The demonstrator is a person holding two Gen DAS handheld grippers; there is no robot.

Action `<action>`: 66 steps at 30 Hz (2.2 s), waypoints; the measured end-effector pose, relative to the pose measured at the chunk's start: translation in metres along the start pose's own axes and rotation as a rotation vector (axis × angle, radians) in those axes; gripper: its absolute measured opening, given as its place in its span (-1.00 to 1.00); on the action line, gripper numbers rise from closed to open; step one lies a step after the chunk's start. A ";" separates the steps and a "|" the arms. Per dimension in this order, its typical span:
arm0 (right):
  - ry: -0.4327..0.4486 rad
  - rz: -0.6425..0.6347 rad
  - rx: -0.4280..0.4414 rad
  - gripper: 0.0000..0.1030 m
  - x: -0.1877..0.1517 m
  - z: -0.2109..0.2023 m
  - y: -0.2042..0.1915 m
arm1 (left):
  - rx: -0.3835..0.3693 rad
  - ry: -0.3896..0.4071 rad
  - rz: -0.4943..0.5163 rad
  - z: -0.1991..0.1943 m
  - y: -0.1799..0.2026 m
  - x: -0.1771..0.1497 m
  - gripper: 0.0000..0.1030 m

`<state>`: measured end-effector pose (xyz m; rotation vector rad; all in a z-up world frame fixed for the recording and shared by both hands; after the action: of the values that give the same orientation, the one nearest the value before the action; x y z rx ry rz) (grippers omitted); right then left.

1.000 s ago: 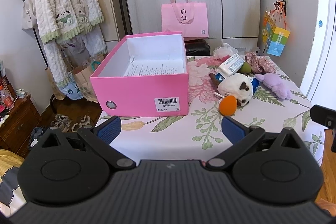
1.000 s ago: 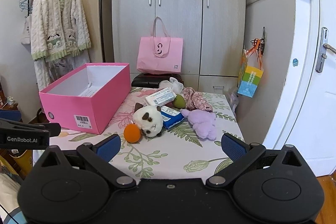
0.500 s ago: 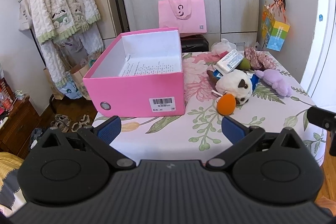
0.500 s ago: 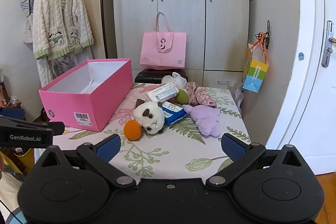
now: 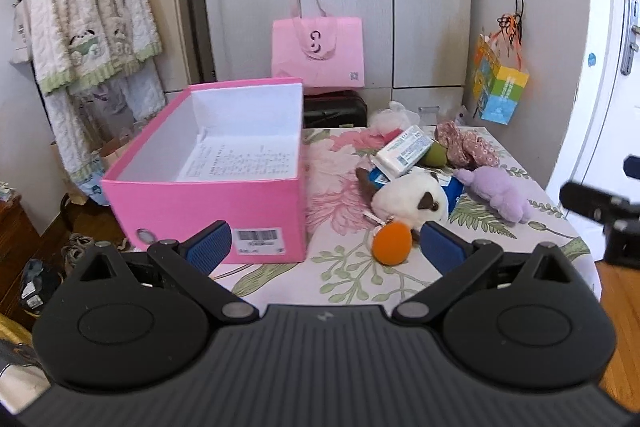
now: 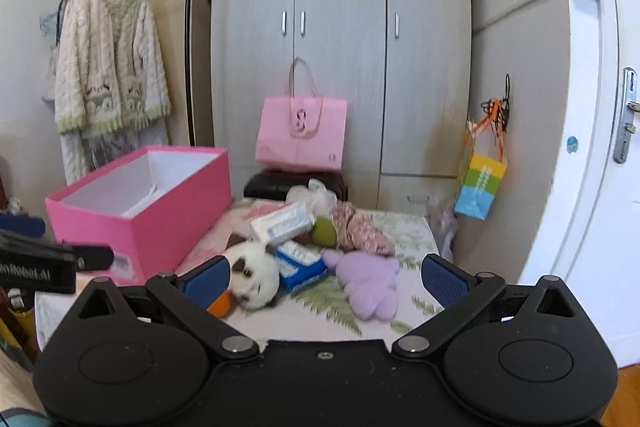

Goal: Organize soft objects
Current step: 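Grasp the pink floral cloth with the right tool while the left tool grasps the orange ball, then carry the floral cloth in the right tool while the left tool carries the orange ball to the pink box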

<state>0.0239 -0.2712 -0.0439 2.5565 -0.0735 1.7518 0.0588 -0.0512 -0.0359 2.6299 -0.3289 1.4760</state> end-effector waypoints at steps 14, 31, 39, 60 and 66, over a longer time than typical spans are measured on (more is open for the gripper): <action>-0.112 0.074 0.155 0.99 -0.004 0.109 0.049 | -0.164 -0.036 0.014 0.079 0.016 -0.019 0.94; -0.263 0.114 0.218 0.89 0.002 0.243 0.085 | -0.242 -0.130 0.050 0.144 0.033 -0.041 -0.02; -0.316 0.199 0.279 0.38 -0.006 0.280 0.094 | -0.268 -0.135 0.053 0.147 0.033 -0.039 -0.27; -0.085 -0.002 0.286 -0.64 0.018 0.178 0.054 | -0.242 -0.131 -0.006 0.110 0.009 -0.035 -0.28; -0.068 -0.045 0.403 -0.64 0.022 0.134 0.030 | -0.218 -0.155 -0.014 0.095 -0.006 -0.039 -0.28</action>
<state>0.1547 -0.3093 -0.0720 2.8564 0.3702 1.8211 0.1192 -0.0592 -0.1188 2.5681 -0.4560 1.1609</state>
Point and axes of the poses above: each gripper's, at about its wrist camera, not at the fingertips, and z roughly the way its jaws point, y to its right, x to its top, the point moved 3 cm from there along z, roughly the way its jaws point, and after that the axes turned 2 degrees about -x, right-handed, at the moved point
